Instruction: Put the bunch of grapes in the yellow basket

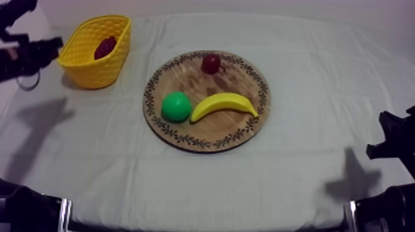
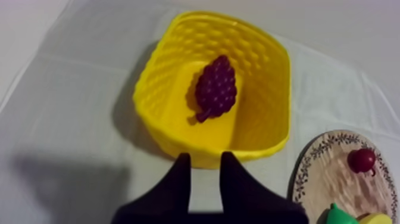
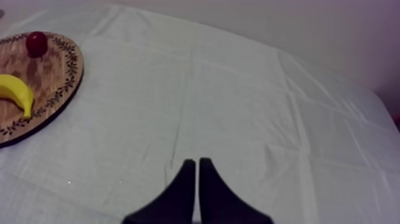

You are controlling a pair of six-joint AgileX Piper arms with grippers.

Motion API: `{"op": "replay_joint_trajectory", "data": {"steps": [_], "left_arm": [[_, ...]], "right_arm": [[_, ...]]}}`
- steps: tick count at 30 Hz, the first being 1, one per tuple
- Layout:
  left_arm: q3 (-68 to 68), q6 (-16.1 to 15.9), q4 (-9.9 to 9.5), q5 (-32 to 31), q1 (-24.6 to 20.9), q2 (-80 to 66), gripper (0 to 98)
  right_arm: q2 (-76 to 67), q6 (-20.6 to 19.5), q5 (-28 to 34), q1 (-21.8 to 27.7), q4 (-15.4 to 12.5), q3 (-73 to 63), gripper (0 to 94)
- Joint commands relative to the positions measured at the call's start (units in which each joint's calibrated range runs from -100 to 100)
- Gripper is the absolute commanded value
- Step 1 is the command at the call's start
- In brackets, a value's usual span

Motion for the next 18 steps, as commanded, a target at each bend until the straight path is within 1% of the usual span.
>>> {"op": "replay_joint_trajectory", "data": {"steps": [1, 5, 7, 8, 11, 16, 17, 18], "left_arm": [[11.6, -0.2, 0.08, -0.4, -0.4, -11.2, 13.8], [19.4, -0.1, 0.16, -0.6, -0.7, -21.5, 4.7], [22.5, -0.2, 0.28, 0.0, -0.4, -26.7, 2.4], [23.7, -0.7, 0.66, 0.8, -0.1, -29.2, 1.7], [25.9, -3.3, 2.46, 4.3, 1.2, -36.4, 0.6], [28.6, -6.8, 4.11, 8.0, 3.8, -46.3, 0.2], [29.0, -7.7, 4.72, 8.6, 4.1, -48.1, 0.2], [29.4, -9.1, 5.77, 9.3, 4.0, -49.9, 0.1]], "right_arm": [[0.0, 0.0, 0.0, 0.0, 0.0, 0.0, 0.5], [0.0, 0.0, 0.0, 0.0, 0.0, 0.0, 0.5], [0.0, 0.0, 0.0, 0.0, 0.0, 0.0, 0.5], [0.0, 0.0, 0.0, 0.0, 0.0, 0.0, 0.5], [0.0, 0.0, 0.0, 0.0, 0.0, 0.0, 0.5], [0.0, 0.0, 0.0, 0.0, 0.0, 0.0, 0.5], [0.0, 0.0, 0.0, 0.0, 0.0, 0.0, 0.5], [0.0, 0.0, 0.0, 0.0, 0.0, 0.0, 0.5]]}}
